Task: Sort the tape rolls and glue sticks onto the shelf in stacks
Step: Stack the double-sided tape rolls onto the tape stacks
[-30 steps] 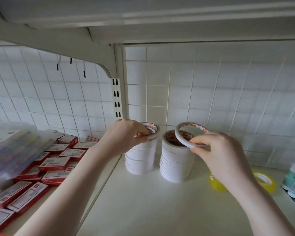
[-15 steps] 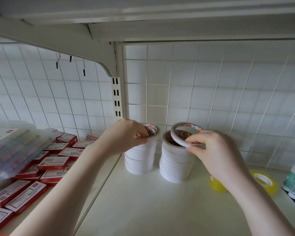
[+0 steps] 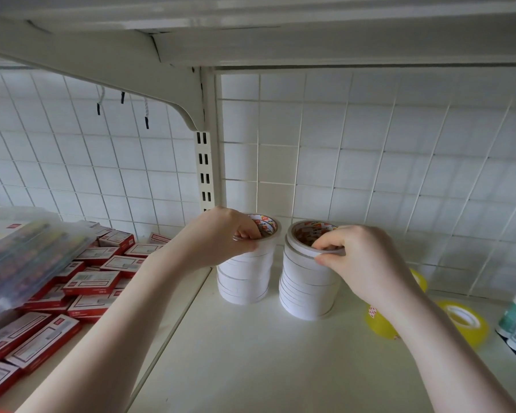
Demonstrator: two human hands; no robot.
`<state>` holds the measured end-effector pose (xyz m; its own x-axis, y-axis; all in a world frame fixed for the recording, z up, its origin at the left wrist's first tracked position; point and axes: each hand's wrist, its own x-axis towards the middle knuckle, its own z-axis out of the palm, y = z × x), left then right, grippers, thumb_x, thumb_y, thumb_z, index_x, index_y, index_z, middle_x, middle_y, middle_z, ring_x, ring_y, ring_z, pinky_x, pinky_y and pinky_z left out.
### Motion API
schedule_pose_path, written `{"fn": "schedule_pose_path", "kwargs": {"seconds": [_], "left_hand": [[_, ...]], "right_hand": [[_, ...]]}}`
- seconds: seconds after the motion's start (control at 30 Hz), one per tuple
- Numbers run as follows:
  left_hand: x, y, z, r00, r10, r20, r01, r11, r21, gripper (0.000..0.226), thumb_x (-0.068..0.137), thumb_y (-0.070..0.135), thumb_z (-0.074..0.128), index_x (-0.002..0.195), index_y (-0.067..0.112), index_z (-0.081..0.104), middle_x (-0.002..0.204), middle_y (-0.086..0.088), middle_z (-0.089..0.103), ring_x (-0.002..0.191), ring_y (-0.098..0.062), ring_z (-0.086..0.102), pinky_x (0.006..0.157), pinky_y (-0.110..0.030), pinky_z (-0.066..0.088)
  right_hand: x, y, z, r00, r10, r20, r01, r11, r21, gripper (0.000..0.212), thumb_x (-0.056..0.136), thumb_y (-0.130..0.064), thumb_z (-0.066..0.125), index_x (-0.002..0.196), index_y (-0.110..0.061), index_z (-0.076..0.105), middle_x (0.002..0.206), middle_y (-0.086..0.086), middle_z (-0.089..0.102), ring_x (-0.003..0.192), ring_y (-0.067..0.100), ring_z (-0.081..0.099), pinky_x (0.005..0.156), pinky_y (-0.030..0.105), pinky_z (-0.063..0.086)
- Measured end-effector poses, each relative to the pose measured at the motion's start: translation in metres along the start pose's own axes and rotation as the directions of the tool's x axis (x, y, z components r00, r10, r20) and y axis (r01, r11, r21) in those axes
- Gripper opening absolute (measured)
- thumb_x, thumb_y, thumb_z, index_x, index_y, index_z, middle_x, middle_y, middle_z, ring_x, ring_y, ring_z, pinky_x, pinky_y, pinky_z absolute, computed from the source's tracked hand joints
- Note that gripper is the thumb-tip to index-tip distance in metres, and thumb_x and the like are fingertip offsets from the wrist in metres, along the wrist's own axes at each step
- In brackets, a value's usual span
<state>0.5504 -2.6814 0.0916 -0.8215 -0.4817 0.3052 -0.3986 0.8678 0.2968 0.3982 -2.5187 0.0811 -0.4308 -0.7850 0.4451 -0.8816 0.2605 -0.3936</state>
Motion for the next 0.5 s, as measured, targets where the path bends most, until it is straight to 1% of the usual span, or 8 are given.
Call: {"fn": "schedule_pose_path", "kwargs": {"seconds": [0.1, 0.23, 0.37, 0.5], "left_hand": [[-0.0007, -0.0018, 0.0006, 1.0, 0.007, -0.002, -0.007, 1.0, -0.013, 0.013, 0.083, 0.023, 0.065, 0.094, 0.025, 0.071, 0.085, 0.012, 0.065, 0.082, -0.006, 0.058, 0.082, -0.025, 0.046], [-0.0002, -0.0028, 0.0019, 1.0, 0.004, -0.01, -0.005, 1.0, -0.029, 0.014, 0.083, 0.022, 0.066, 0.095, 0.024, 0.071, 0.089, 0.011, 0.067, 0.082, -0.005, 0.058, 0.081, -0.021, 0.045], [-0.0002, -0.003, 0.0025, 1.0, 0.006, -0.009, -0.006, 0.999, -0.041, 0.013, 0.083, 0.022, 0.066, 0.095, 0.024, 0.071, 0.087, 0.013, 0.066, 0.082, -0.003, 0.058, 0.081, -0.019, 0.045], [-0.0004, -0.0032, 0.0026, 1.0, 0.007, -0.01, -0.007, 0.999, -0.048, 0.013, 0.083, 0.022, 0.066, 0.094, 0.024, 0.071, 0.09, 0.01, 0.068, 0.084, -0.005, 0.06, 0.083, -0.022, 0.046]], "right_hand": [[0.0004, 0.0008, 0.0012, 1.0, 0.014, 0.018, -0.014, 1.0, 0.015, 0.009, 0.079, -0.017, 0.071, 0.086, -0.022, 0.074, 0.087, -0.004, 0.068, 0.083, 0.016, 0.058, 0.07, 0.023, 0.038], [0.0035, 0.0027, 0.0005, 0.999, 0.018, 0.049, -0.02, 1.0, 0.023, 0.01, 0.078, -0.018, 0.071, 0.085, -0.025, 0.074, 0.087, -0.006, 0.069, 0.083, 0.015, 0.059, 0.07, 0.023, 0.04], [0.0051, 0.0043, -0.0007, 0.996, 0.044, 0.074, -0.048, 0.998, 0.045, 0.011, 0.078, -0.019, 0.072, 0.086, -0.027, 0.074, 0.088, -0.008, 0.07, 0.085, 0.013, 0.06, 0.072, 0.023, 0.042], [0.0059, 0.0021, -0.0012, 0.997, 0.031, 0.072, -0.033, 0.999, 0.036, 0.011, 0.077, -0.02, 0.072, 0.087, -0.026, 0.074, 0.086, -0.007, 0.07, 0.084, 0.015, 0.06, 0.072, 0.025, 0.043]]}}
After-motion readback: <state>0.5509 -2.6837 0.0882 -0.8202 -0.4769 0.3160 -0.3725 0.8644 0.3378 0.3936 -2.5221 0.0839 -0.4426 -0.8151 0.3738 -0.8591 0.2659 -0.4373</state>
